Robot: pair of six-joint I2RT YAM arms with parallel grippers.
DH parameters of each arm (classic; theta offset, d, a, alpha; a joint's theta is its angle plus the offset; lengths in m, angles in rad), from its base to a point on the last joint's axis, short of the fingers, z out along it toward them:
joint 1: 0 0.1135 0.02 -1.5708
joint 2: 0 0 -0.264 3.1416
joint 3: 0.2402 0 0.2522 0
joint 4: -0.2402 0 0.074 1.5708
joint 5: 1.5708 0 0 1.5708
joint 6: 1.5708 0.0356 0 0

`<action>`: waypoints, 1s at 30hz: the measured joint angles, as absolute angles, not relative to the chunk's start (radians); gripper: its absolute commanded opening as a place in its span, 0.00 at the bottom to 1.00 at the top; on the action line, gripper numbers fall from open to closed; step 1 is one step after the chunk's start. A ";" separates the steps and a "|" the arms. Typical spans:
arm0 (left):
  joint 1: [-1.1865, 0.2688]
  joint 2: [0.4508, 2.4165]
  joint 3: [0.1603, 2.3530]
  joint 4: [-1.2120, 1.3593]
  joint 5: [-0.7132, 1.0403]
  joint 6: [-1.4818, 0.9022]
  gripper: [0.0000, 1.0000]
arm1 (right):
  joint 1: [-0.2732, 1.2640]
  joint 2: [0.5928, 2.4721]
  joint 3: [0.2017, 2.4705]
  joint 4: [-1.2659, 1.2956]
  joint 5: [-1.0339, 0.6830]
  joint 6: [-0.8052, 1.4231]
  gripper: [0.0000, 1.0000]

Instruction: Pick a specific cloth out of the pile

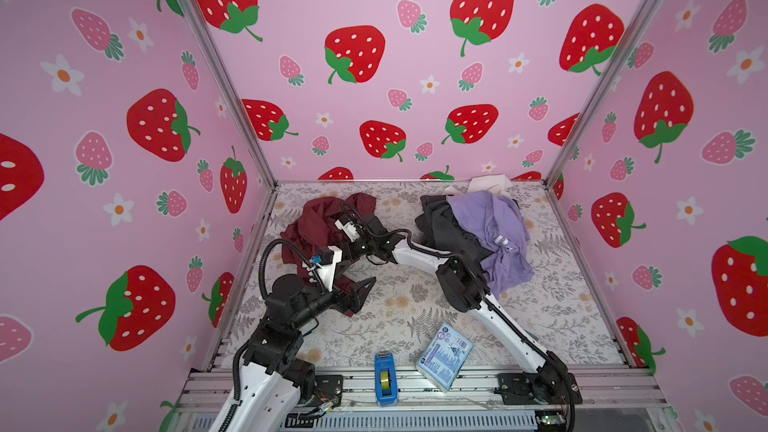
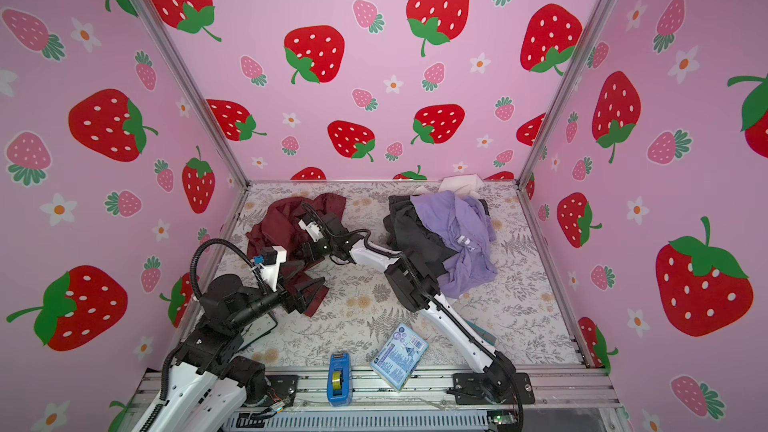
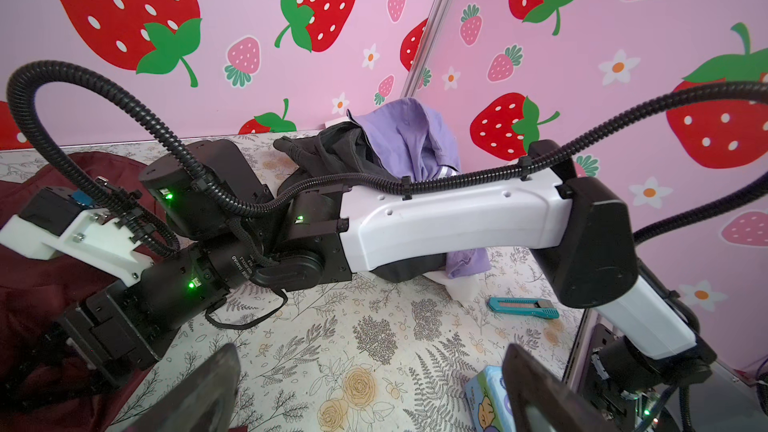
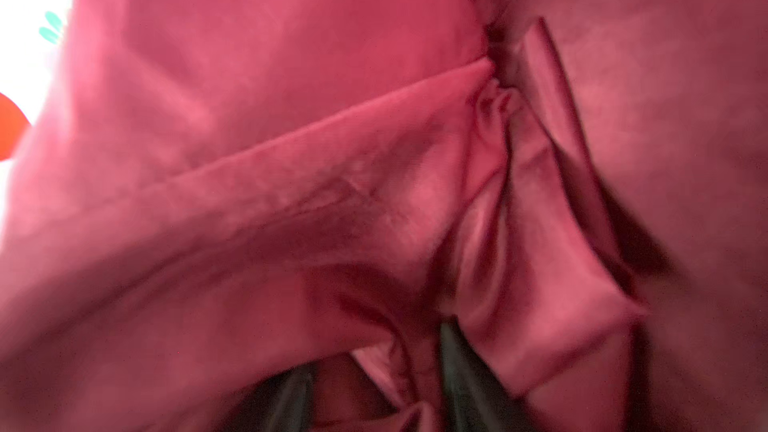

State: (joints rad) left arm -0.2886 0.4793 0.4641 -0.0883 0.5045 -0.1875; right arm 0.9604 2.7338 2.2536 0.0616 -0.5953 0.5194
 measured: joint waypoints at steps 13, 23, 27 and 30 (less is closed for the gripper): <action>-0.291 0.476 0.464 -0.088 0.505 -0.187 0.99 | 0.960 2.430 2.038 -0.044 -0.475 0.405 1.00; -0.299 0.486 0.464 -0.090 0.468 -0.188 0.99 | 0.866 2.016 1.623 -0.117 -0.301 0.334 1.00; -0.313 0.522 0.483 -0.157 0.339 -0.190 0.99 | 0.788 1.831 1.431 -0.128 -0.207 0.304 1.00; -0.316 0.552 0.516 -0.206 0.220 -0.191 0.99 | 0.717 1.676 1.304 -0.141 -0.137 0.275 1.00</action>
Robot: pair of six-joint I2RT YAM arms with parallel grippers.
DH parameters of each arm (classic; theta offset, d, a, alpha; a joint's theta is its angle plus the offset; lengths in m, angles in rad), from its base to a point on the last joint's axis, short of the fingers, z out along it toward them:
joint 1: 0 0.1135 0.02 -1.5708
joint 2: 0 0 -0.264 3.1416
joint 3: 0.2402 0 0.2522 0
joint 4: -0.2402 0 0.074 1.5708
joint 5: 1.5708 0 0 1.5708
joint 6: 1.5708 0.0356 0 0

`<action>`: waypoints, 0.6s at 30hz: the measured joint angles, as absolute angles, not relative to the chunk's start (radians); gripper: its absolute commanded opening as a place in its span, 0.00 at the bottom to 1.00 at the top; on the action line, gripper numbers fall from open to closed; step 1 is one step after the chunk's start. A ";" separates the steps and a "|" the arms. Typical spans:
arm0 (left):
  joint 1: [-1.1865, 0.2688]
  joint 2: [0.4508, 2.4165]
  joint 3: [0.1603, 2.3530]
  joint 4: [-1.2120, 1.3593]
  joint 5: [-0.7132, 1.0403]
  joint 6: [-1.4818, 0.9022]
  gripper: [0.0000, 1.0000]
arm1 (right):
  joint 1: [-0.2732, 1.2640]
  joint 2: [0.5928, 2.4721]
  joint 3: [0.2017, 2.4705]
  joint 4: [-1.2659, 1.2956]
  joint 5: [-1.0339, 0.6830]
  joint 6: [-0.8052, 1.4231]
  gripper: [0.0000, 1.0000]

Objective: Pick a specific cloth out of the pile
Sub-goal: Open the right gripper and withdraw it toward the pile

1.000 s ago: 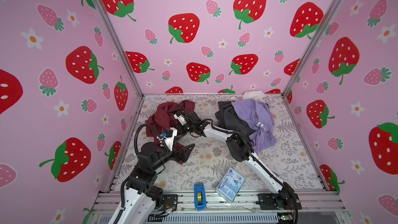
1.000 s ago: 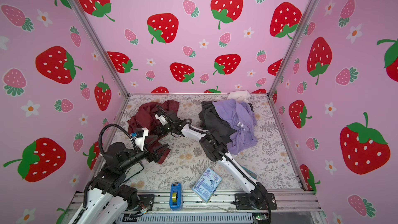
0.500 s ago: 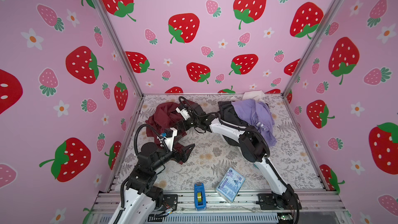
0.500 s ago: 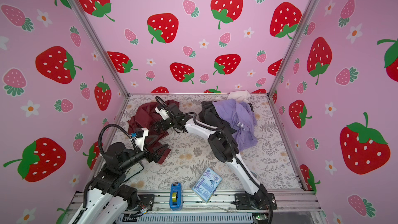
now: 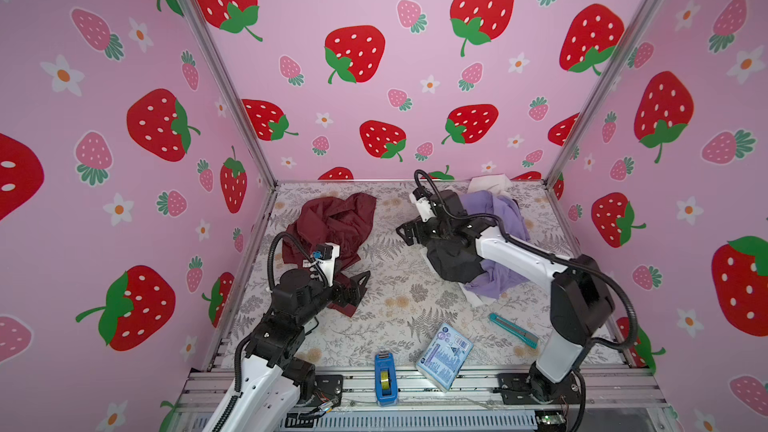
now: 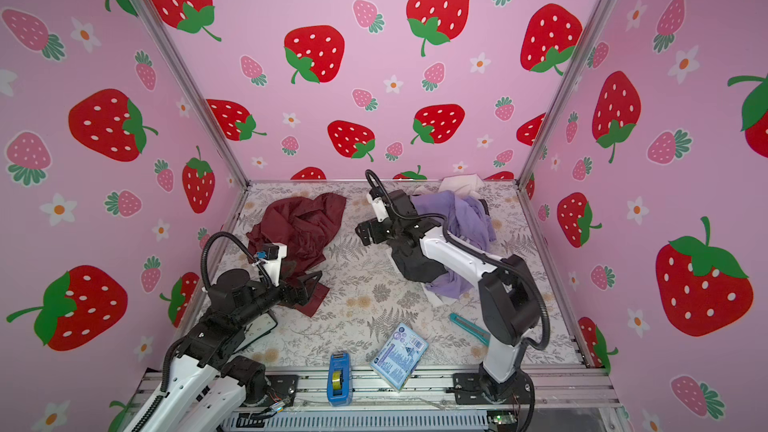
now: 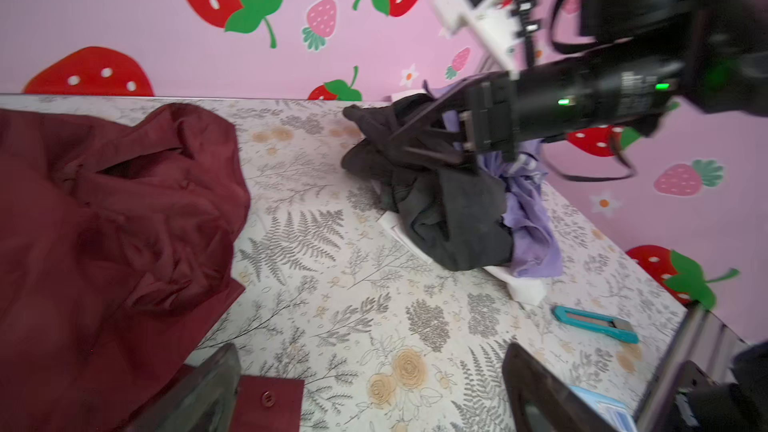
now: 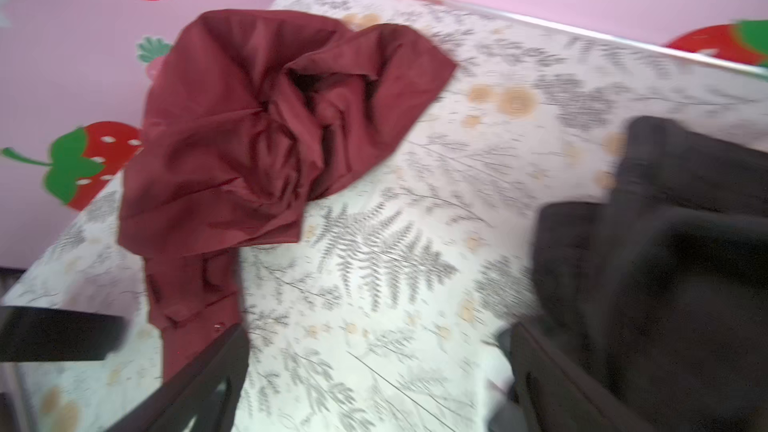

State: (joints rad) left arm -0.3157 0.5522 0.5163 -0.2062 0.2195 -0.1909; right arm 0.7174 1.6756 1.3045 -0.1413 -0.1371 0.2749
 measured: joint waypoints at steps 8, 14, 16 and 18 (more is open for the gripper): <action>-0.317 0.593 0.530 -0.189 -0.225 -0.173 0.99 | 0.518 1.303 1.057 -0.136 0.016 0.195 1.00; -0.315 0.720 0.423 0.030 -0.532 -0.103 0.99 | 0.459 1.167 0.839 -0.010 0.251 0.133 1.00; -0.308 0.776 0.389 0.091 -0.593 -0.077 1.00 | 0.441 1.153 0.760 0.053 0.319 0.106 1.00; -0.302 0.822 0.363 0.149 -0.622 -0.057 1.00 | 0.422 1.148 0.676 0.133 0.377 0.072 1.00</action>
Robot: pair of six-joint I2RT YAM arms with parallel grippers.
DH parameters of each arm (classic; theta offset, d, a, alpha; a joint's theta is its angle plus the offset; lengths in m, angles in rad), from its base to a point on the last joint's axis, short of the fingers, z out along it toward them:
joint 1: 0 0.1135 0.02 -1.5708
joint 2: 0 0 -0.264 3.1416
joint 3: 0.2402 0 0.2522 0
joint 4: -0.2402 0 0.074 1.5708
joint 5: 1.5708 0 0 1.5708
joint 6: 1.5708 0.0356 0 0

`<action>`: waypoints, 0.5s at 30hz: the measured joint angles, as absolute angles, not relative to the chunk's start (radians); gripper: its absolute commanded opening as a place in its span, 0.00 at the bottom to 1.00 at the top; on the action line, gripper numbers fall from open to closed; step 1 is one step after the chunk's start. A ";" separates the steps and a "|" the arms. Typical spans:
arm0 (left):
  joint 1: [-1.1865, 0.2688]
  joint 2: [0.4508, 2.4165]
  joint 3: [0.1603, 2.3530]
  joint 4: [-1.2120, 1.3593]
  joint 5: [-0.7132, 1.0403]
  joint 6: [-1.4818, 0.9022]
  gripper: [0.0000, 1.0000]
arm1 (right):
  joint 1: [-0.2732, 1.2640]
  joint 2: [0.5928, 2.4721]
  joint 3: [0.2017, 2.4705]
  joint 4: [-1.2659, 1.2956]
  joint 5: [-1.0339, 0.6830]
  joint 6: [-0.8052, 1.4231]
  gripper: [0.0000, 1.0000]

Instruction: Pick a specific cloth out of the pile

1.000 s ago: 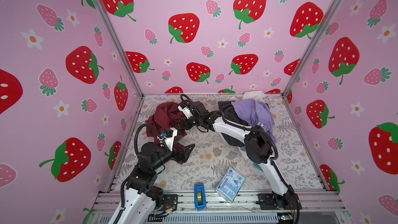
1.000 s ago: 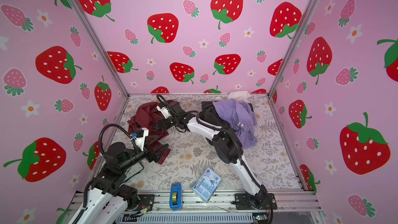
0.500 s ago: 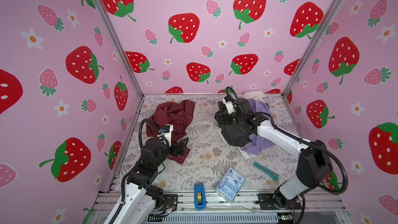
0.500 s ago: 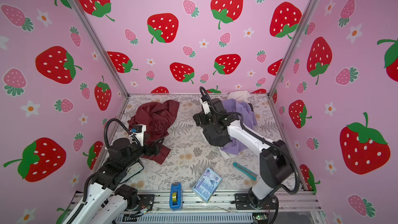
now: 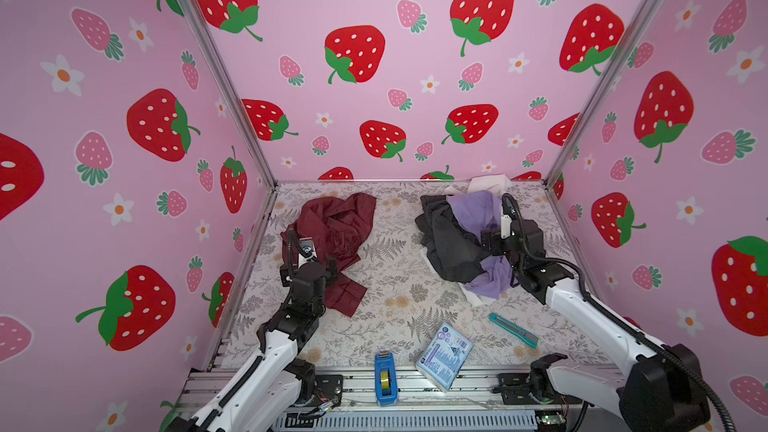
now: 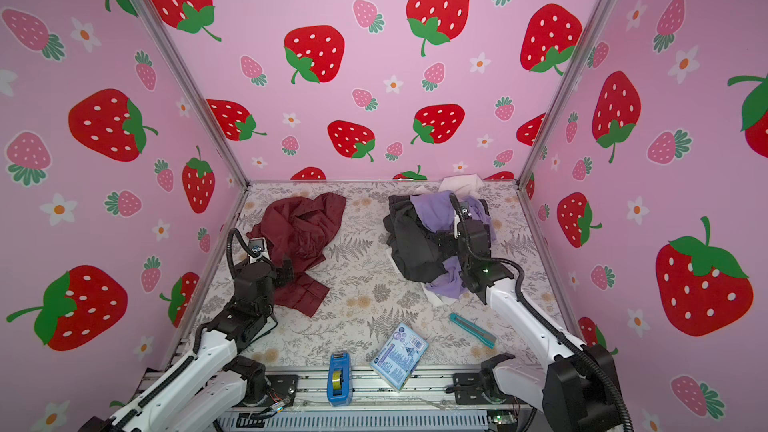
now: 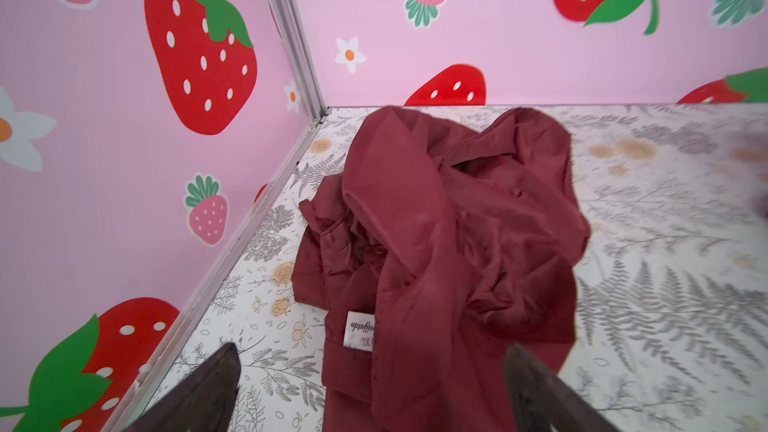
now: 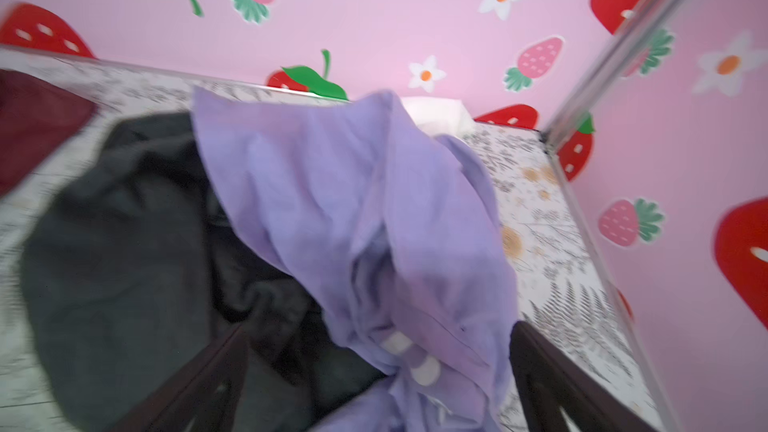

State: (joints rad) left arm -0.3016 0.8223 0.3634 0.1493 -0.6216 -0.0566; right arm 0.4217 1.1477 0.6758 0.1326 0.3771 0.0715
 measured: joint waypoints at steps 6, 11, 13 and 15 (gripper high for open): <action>-0.273 0.918 0.273 0.381 -0.622 -0.003 1.00 | 0.383 1.173 0.450 0.423 0.482 -0.020 1.00; -0.205 0.979 0.203 0.565 -0.549 -0.004 0.99 | 0.323 1.298 0.335 0.736 0.488 -0.051 1.00; -0.181 1.026 0.189 0.631 -0.525 -0.010 0.98 | 0.300 1.371 0.319 0.837 0.486 -0.059 1.00; -0.163 1.092 0.186 0.695 -0.505 -0.020 0.98 | 0.279 1.440 0.319 0.915 0.474 -0.055 1.00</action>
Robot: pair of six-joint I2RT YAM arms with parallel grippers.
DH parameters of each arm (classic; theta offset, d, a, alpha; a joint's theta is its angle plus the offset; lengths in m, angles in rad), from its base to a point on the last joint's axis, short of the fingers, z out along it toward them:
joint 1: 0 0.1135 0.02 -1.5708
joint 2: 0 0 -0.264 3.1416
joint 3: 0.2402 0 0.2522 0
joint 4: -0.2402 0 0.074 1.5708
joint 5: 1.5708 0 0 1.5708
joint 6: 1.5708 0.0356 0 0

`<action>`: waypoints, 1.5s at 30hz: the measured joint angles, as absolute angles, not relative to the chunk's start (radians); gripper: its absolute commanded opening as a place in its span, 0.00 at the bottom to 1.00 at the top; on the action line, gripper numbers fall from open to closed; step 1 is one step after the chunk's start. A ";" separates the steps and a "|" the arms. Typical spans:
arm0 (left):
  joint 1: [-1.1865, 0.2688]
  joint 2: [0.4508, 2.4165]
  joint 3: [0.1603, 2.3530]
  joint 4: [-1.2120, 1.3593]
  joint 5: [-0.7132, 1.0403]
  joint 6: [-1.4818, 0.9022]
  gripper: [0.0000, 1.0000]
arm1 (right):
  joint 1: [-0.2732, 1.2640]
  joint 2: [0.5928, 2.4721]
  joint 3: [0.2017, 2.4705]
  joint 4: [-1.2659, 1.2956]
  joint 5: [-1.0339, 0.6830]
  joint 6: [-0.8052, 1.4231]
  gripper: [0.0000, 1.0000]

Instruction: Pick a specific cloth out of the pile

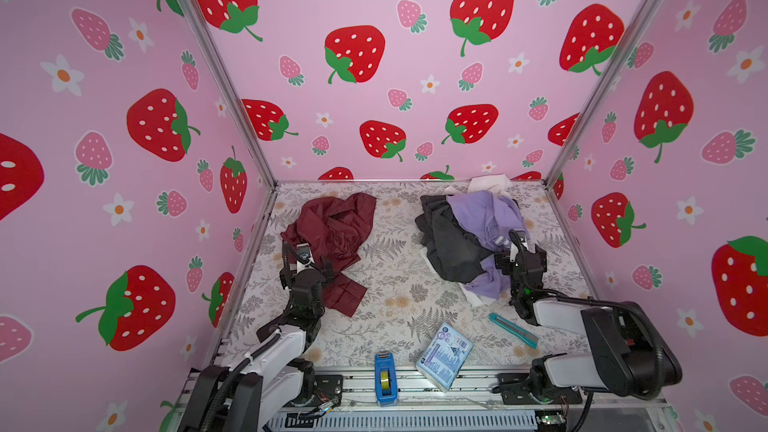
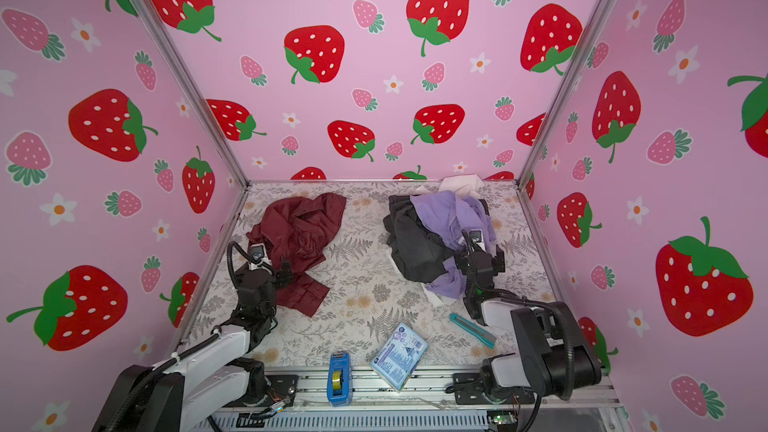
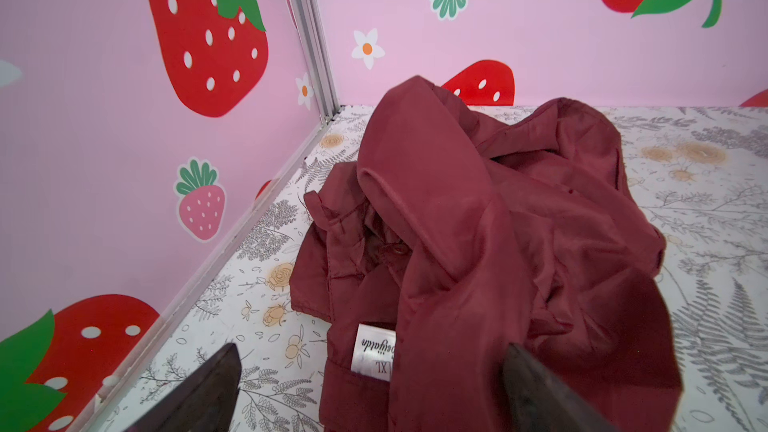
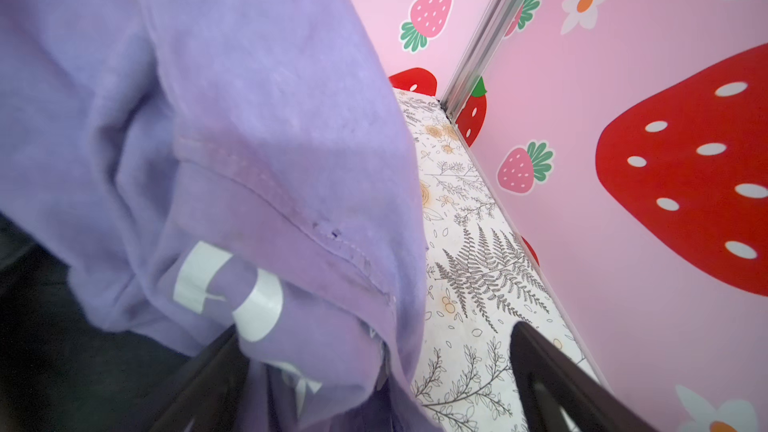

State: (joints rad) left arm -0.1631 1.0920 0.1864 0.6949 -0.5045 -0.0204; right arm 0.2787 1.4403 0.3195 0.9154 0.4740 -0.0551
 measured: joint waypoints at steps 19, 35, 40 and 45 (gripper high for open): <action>-0.078 1.538 0.233 1.079 -0.326 -0.033 0.99 | 0.171 1.572 0.249 1.243 0.295 -0.004 1.00; 0.005 1.538 0.400 0.830 -0.158 -0.076 1.00 | 0.134 1.572 0.253 1.240 0.210 0.007 1.00; 0.006 1.538 0.405 0.804 -0.146 -0.076 0.99 | 0.134 1.572 0.253 1.240 0.208 0.007 1.00; 0.002 1.538 0.407 0.793 -0.146 -0.075 0.99 | 0.134 1.572 0.253 1.240 0.208 0.007 1.00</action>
State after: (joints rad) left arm 0.0021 1.5383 0.4072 0.7925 -0.1455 -0.0746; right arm 0.1345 1.5719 0.2535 1.2400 0.2081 0.0071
